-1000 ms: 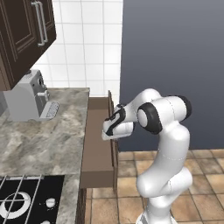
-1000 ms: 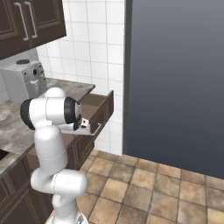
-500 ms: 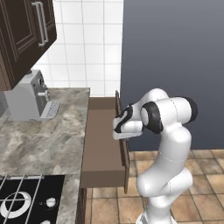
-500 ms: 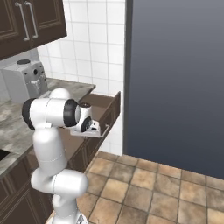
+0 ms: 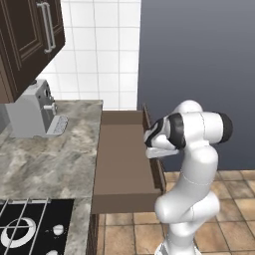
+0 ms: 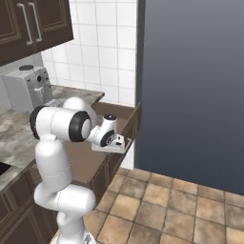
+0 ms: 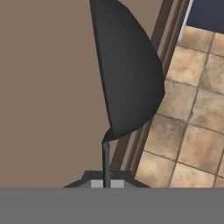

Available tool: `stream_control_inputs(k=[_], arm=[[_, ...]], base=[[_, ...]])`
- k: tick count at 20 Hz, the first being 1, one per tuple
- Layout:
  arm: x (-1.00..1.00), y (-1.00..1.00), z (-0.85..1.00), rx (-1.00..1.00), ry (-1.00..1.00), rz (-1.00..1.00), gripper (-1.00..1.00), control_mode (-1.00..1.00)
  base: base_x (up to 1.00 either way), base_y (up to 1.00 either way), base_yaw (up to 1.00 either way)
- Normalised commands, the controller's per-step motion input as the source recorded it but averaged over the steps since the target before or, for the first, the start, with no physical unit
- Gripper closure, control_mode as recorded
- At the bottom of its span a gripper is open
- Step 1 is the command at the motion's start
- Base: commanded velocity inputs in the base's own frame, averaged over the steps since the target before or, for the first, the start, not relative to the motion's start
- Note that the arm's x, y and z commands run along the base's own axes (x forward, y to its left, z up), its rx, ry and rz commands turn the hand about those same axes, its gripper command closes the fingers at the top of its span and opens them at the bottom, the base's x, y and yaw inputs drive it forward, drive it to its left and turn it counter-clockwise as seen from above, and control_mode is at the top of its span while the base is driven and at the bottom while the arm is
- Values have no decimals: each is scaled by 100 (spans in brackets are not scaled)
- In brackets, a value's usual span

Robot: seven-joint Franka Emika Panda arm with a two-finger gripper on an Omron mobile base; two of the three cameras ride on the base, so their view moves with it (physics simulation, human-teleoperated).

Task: Pick up the metallic utensils from the counter and place them in the open drawer. Make sure not to pick up any wooden utensils.

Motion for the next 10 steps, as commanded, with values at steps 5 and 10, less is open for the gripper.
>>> stream_control_inputs(k=[5,10], arm=[[0,-100,-43,0,0,0,100,-100],[0,-100,-33,0,0,0,100,-100]], base=[[0,0,0],[0,0,0]])
